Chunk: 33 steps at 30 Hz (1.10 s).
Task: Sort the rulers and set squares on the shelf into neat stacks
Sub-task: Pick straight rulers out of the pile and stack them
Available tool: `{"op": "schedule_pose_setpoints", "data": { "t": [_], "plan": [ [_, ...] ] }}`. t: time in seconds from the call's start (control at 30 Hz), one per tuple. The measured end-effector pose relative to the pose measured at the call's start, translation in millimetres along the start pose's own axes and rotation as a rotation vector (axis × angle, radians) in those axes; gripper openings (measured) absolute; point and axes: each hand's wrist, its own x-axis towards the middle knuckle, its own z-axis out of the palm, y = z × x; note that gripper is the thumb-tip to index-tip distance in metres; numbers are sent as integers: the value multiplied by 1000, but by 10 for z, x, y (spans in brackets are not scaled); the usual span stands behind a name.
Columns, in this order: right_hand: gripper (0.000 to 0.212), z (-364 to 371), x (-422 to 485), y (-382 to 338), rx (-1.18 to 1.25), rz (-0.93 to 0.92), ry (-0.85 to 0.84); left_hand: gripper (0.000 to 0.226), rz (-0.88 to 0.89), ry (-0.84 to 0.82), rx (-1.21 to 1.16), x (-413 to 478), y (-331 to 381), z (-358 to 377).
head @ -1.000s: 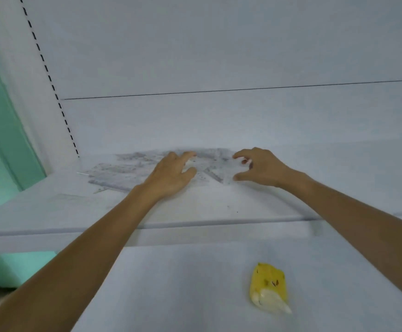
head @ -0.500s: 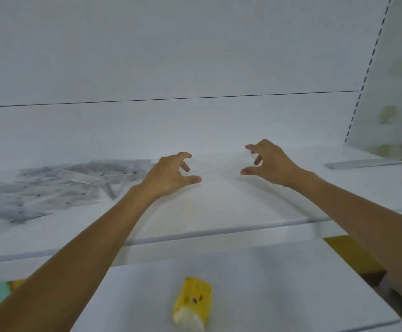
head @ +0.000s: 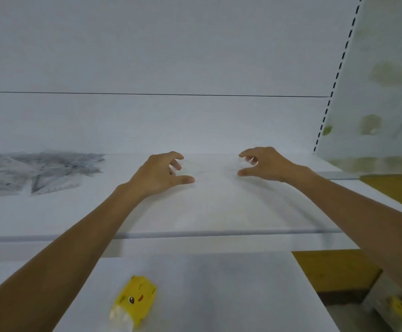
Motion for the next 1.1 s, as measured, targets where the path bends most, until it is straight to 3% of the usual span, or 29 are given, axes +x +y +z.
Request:
{"op": "schedule_pose_setpoints", "data": {
  "t": [0.17,0.47,0.63,0.8,1.1],
  "plan": [
    [54,73,-45,117,50,2,-88,63,-25,-22,7,64,120,127],
    [52,178,-50,242,75,-11,-90,63,-30,-58,41,141,272,317],
    [48,196,-121,195,1,-46,-66,59,-31,-58,47,165,277,340],
    [36,89,-497,161,-86,-98,85,61,-13,-73,46,260,345,434],
    [30,171,-1099,159,-120,-188,79,67,28,-140,17,539,724,902]
  ]
}}
